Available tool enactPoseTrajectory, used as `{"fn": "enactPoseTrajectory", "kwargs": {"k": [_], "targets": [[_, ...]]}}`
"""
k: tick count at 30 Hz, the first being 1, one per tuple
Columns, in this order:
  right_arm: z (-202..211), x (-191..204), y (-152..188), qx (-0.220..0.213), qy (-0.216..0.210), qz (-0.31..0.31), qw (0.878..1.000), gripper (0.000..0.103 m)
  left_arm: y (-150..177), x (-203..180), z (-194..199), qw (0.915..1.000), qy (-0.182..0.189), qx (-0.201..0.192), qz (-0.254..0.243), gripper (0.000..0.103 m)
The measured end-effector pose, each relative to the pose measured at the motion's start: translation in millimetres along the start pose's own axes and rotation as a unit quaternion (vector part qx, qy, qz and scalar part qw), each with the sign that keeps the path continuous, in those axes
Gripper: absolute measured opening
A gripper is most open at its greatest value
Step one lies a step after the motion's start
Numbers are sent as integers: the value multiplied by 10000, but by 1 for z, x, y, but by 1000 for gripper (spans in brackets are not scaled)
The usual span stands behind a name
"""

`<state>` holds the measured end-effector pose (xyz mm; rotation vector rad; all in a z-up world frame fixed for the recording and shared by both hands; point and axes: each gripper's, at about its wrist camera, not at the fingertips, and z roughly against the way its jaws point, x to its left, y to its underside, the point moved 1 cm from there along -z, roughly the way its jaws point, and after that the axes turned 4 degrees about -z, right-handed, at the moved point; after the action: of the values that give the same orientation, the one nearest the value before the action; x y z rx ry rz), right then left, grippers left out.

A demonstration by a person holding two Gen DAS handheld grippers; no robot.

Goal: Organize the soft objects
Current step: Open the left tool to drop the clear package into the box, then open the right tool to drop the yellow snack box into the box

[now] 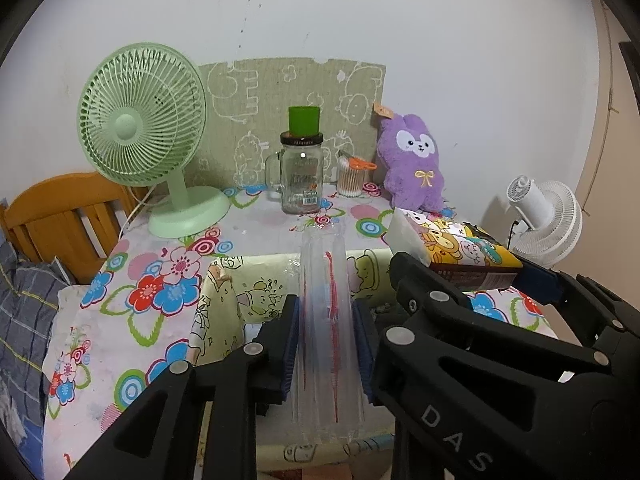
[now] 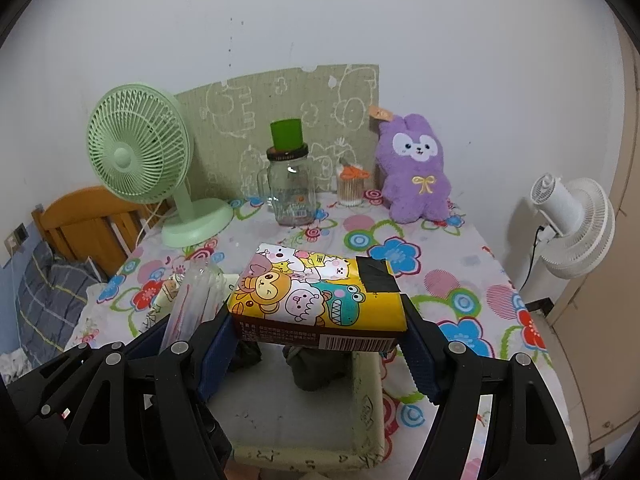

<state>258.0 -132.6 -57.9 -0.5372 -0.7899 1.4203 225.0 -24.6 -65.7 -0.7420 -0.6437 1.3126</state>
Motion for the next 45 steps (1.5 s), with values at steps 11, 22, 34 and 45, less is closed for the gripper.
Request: {"fn": "enactPoseTrajectory", "kwargs": {"k": [11, 22, 34, 45], "targets": [[-28, 10, 9, 274, -163, 88, 9995, 77, 8, 13, -21, 9990, -123, 427, 32, 67], [-39, 18, 15, 473, -531, 165, 9973, 85, 14, 18, -22, 9986, -69, 519, 8, 79], [-22, 16, 15, 353, -418, 178, 9983, 91, 14, 11, -6, 9991, -96, 395, -76, 83], [18, 11, 13, 6, -283, 201, 9994, 95, 12, 1, 27, 9996, -221, 124, -141, 93]]}}
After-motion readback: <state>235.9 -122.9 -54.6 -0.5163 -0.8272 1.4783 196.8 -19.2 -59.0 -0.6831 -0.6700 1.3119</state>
